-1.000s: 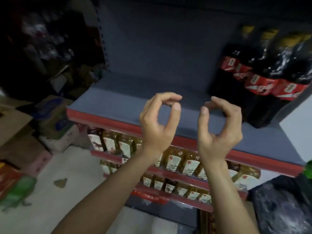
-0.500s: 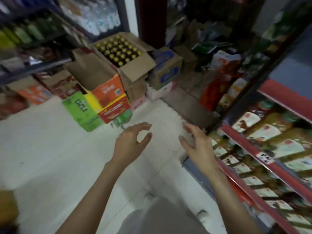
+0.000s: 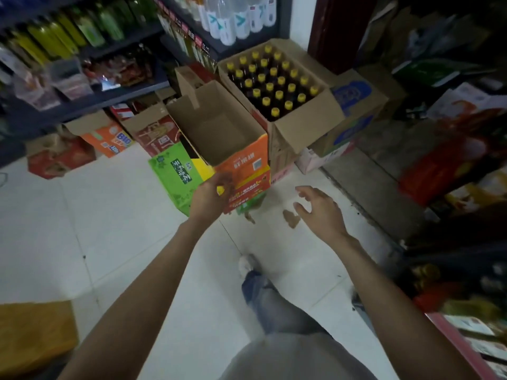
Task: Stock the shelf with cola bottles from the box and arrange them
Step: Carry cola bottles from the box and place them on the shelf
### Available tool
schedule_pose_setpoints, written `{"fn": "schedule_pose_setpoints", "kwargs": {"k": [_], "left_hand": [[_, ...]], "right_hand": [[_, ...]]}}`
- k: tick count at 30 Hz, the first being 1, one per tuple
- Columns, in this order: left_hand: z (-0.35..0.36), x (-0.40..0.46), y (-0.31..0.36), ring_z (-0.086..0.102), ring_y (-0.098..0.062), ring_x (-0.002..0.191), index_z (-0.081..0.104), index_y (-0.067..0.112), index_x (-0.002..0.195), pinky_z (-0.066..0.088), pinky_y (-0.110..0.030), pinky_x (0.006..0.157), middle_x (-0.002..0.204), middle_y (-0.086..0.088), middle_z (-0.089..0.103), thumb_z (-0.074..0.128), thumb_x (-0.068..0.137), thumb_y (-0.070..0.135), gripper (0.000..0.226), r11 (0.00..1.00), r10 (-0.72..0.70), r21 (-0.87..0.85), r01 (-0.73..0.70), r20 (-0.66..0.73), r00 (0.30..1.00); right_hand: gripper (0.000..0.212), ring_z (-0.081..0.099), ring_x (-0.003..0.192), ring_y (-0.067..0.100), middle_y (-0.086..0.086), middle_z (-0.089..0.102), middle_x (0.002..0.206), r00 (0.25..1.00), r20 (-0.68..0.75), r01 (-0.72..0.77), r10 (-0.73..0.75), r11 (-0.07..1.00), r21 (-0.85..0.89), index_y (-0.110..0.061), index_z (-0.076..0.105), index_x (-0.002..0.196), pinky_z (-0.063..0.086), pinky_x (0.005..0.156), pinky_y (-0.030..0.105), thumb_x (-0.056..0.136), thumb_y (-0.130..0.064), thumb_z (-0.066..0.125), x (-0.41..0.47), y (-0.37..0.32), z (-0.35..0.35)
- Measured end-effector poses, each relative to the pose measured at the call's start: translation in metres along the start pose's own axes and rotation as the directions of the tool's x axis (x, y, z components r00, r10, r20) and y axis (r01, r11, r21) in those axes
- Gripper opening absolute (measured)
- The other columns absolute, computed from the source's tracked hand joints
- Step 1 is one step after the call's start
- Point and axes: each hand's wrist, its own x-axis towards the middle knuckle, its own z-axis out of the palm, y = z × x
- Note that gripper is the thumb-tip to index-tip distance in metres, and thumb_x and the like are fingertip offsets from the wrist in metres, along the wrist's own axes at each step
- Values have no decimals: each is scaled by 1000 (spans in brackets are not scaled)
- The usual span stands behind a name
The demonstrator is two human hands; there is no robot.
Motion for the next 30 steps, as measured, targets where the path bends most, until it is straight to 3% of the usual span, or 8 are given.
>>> {"fn": "schedule_pose_setpoints", "kwargs": {"k": [3, 8, 12, 19, 22, 25, 28, 30], "left_hand": [[-7, 74, -7, 67, -19, 96, 65, 17, 114, 47, -26, 73, 103, 0, 72, 62, 91, 21, 24, 1000, 11, 16, -11, 8, 1000], [-13, 181, -3, 66, -16, 99, 65, 16, 112, 52, -30, 82, 104, 2, 72, 62, 90, 23, 24, 998, 54, 15, -55, 53, 997], [1, 269, -4, 63, -20, 104, 65, 20, 114, 50, -33, 84, 109, 3, 69, 63, 88, 26, 26, 988, 122, 77, -134, 148, 982], [69, 409, -19, 51, -28, 120, 56, 11, 126, 43, -41, 99, 123, -10, 60, 62, 89, 29, 42, 927, 281, 148, -344, 332, 900], [105, 449, -24, 47, -31, 124, 52, 12, 129, 38, -43, 104, 126, -11, 58, 63, 87, 36, 50, 886, 314, 204, -416, 396, 863], [129, 474, -22, 42, -28, 127, 44, 16, 136, 35, -40, 104, 132, -8, 52, 63, 86, 37, 58, 827, 316, 272, -492, 499, 807], [144, 485, -19, 51, -24, 116, 40, 18, 136, 39, -35, 94, 125, -4, 56, 63, 86, 43, 60, 677, 339, 398, -620, 578, 742], [151, 487, -18, 57, -23, 106, 44, 18, 131, 43, -33, 81, 120, -2, 57, 64, 84, 48, 59, 615, 347, 434, -658, 600, 720]], "right_hand": [[31, 61, 104, 25, 6, 66, 116, 999, -34, -32, 33, 999, 24, -13, 59, 122, 46, 78, 32, 92, -19, 61, 73, -14, 7], [25, 62, 100, 28, 9, 67, 110, 987, -122, -97, 106, 993, 71, -9, 63, 114, 43, 74, 30, 90, -12, 63, 176, -25, 9], [33, 59, 103, 35, 16, 64, 115, 975, -142, -170, 172, 985, 30, -6, 61, 120, 47, 78, 36, 88, -10, 62, 254, -19, 17], [39, 52, 114, 36, 16, 59, 123, 939, -137, -321, 314, 947, -30, -9, 59, 125, 42, 93, 39, 87, -14, 64, 369, 15, 53], [39, 55, 110, 36, 15, 62, 116, 946, -102, -319, 307, 938, -133, -11, 60, 123, 44, 93, 43, 85, -19, 67, 406, 29, 73], [48, 56, 111, 30, 9, 62, 118, 953, 38, -282, 300, 927, -249, -18, 56, 128, 40, 96, 39, 83, -27, 69, 431, 36, 84], [53, 55, 115, 26, 3, 61, 123, 918, 179, -243, 354, 859, -450, -21, 49, 131, 39, 96, 33, 84, -32, 70, 443, 34, 87], [51, 57, 113, 26, 2, 62, 121, 907, 161, -267, 390, 825, -498, -20, 46, 131, 42, 92, 32, 85, -26, 68, 445, 33, 90]]}}
